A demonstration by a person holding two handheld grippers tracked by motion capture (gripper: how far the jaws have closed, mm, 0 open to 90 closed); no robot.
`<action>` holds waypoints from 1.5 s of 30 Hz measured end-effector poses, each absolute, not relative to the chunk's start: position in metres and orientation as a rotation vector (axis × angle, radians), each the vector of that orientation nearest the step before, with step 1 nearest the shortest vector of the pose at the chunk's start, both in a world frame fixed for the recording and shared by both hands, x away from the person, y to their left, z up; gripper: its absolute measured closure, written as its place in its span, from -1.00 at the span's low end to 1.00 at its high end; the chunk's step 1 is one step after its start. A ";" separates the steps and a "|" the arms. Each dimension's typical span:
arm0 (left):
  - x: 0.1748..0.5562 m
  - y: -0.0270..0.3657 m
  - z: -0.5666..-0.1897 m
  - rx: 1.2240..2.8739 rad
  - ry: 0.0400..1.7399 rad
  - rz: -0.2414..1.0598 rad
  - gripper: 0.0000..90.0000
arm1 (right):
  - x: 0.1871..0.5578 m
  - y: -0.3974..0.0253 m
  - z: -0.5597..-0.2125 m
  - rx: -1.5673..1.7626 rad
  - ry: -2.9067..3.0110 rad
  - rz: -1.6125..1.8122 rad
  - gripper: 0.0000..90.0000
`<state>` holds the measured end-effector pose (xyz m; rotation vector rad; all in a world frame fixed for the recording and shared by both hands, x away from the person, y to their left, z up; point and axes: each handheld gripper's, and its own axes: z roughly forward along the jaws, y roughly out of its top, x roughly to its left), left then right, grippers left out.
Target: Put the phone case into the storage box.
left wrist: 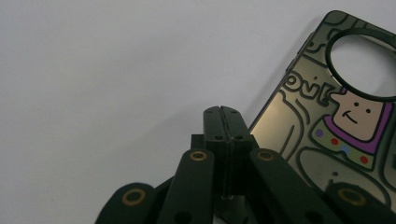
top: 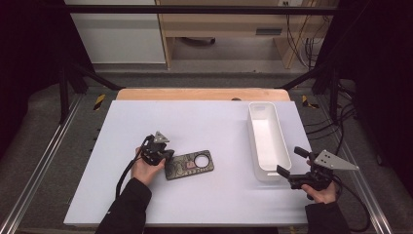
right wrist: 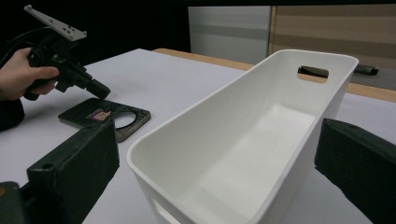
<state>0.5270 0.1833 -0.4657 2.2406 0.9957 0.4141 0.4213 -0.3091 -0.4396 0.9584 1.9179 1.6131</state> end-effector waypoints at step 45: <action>0.499 0.184 -0.461 2.287 0.918 0.368 0.99 | 0.420 -0.311 -0.438 0.957 1.913 1.621 -0.99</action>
